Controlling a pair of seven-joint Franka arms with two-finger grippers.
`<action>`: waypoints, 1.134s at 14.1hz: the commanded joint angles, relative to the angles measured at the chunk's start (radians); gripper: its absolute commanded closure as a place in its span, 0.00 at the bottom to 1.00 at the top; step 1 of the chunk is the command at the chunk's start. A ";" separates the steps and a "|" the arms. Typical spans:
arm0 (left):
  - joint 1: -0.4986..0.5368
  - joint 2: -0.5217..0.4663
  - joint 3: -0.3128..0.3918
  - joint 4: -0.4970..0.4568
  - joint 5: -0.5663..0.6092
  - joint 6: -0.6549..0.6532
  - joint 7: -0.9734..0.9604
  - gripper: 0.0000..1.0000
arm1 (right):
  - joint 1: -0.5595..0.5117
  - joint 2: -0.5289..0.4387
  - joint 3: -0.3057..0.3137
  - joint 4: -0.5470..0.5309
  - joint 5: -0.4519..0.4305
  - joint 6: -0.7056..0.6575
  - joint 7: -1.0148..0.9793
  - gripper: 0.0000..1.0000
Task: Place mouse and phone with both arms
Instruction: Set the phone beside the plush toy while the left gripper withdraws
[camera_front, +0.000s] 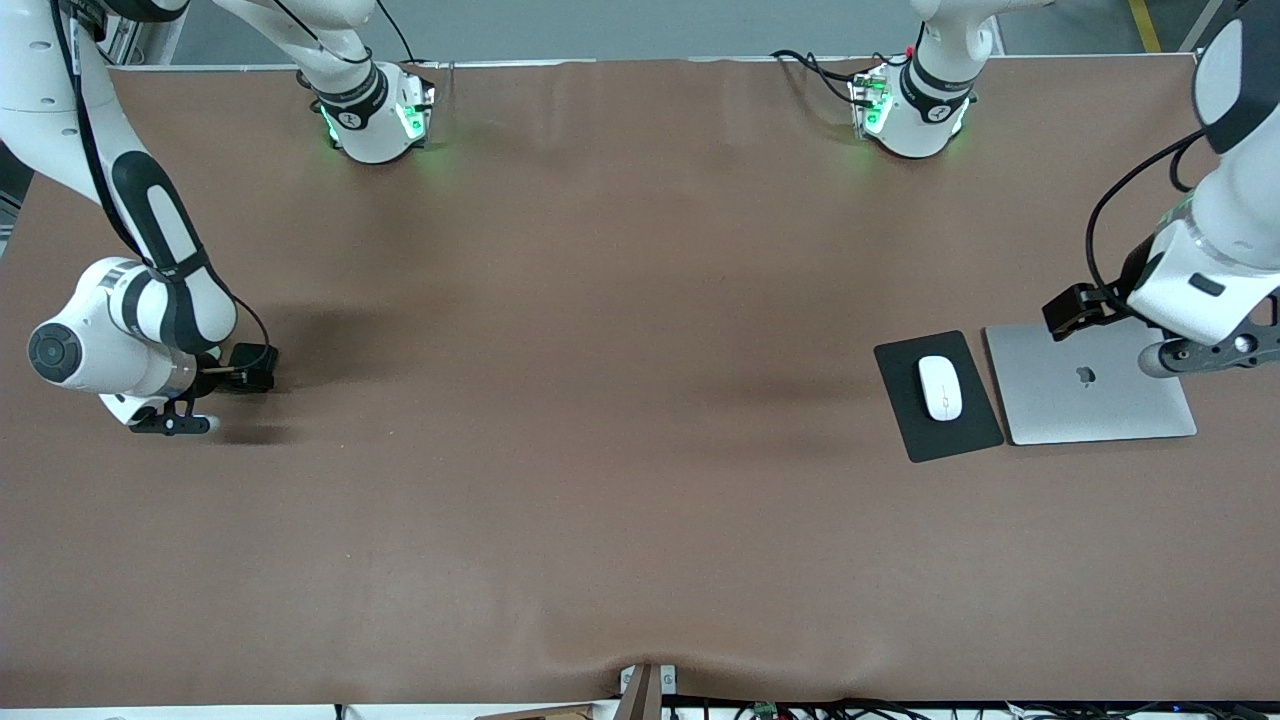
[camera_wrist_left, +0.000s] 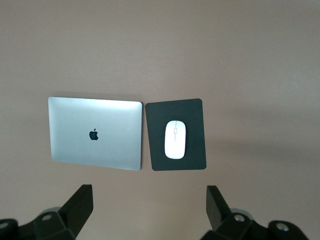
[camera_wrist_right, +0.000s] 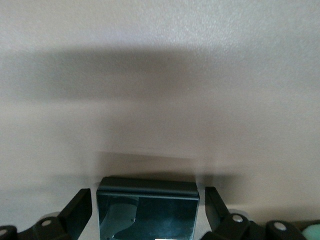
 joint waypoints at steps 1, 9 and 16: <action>0.021 -0.005 -0.004 0.050 -0.021 -0.070 0.068 0.00 | 0.012 -0.052 0.010 0.047 -0.025 -0.081 0.028 0.00; 0.032 -0.046 -0.004 0.069 -0.055 -0.097 0.095 0.00 | 0.140 -0.247 0.019 0.190 -0.015 -0.409 0.101 0.00; 0.030 -0.058 -0.010 0.069 -0.050 -0.097 0.099 0.00 | 0.195 -0.471 0.044 0.342 -0.001 -0.685 0.156 0.00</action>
